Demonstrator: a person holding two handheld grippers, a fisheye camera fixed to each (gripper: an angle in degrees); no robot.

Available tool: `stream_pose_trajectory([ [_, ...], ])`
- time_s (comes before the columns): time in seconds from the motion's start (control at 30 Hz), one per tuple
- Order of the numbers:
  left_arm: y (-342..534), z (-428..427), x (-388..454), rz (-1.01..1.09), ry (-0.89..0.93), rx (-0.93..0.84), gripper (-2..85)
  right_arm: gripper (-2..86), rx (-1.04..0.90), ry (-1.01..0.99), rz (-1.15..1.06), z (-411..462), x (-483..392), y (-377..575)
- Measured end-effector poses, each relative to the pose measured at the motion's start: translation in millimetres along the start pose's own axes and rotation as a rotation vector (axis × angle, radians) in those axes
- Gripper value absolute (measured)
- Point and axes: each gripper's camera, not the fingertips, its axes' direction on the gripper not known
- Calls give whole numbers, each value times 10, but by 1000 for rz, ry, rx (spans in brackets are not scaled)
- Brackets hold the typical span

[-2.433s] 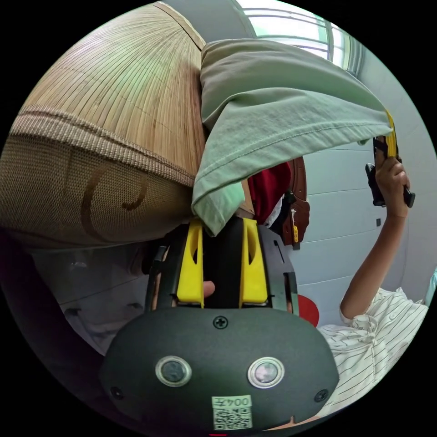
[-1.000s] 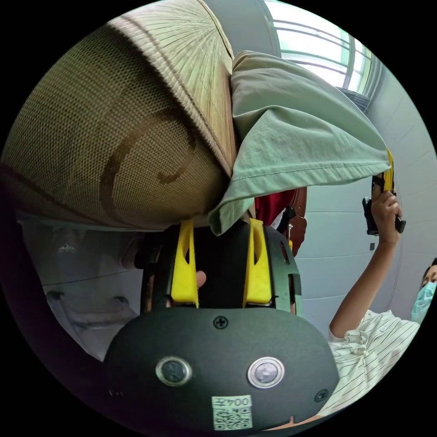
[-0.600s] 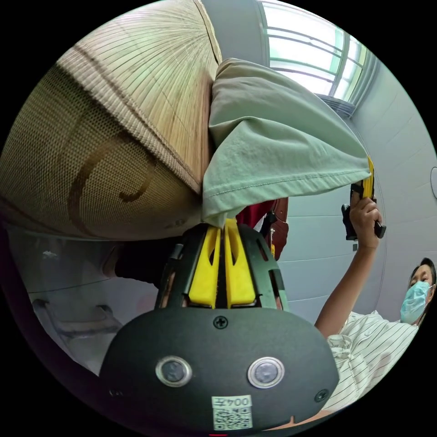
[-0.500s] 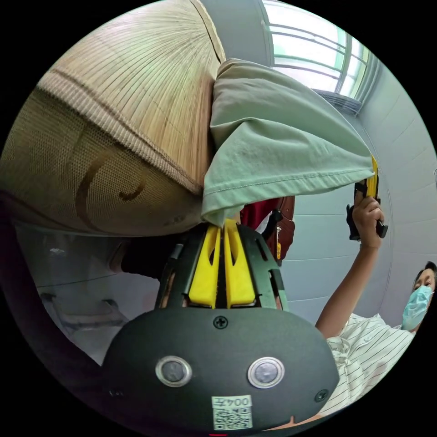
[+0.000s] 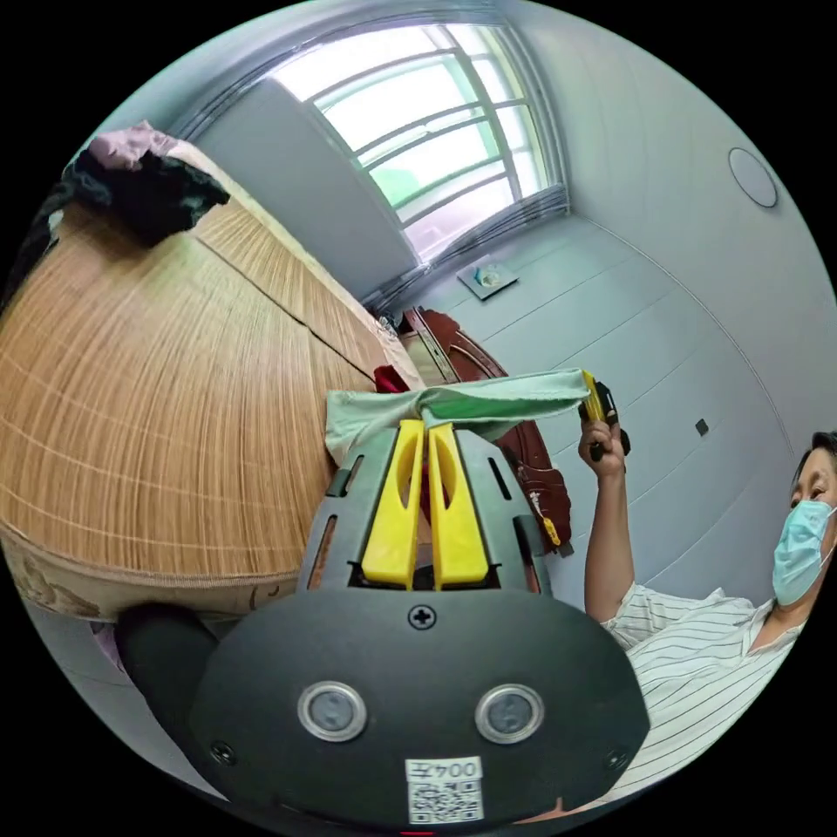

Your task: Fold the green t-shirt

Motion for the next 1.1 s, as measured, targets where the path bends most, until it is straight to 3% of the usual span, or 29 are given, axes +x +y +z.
stream_pose_trajectory([
  [0.3, -929, -1541, 1382, 322, 10, 232, 5, -8, 50, -74, -161, -376, -1261, -639],
  [0.5, -1316, -2448, 1957, 405, 52, 326, 6, -1, -69, -105, -308, -342, -2166, -856],
  [0.83, -1374, -3405, 2347, 518, 21, 338, 6, 39, -213, -41, -544, -332, -3151, -683],
  [1.1, -1049, -3922, 2197, 479, 135, 282, 7, 51, -222, -84, -583, -756, -3446, -145],
])
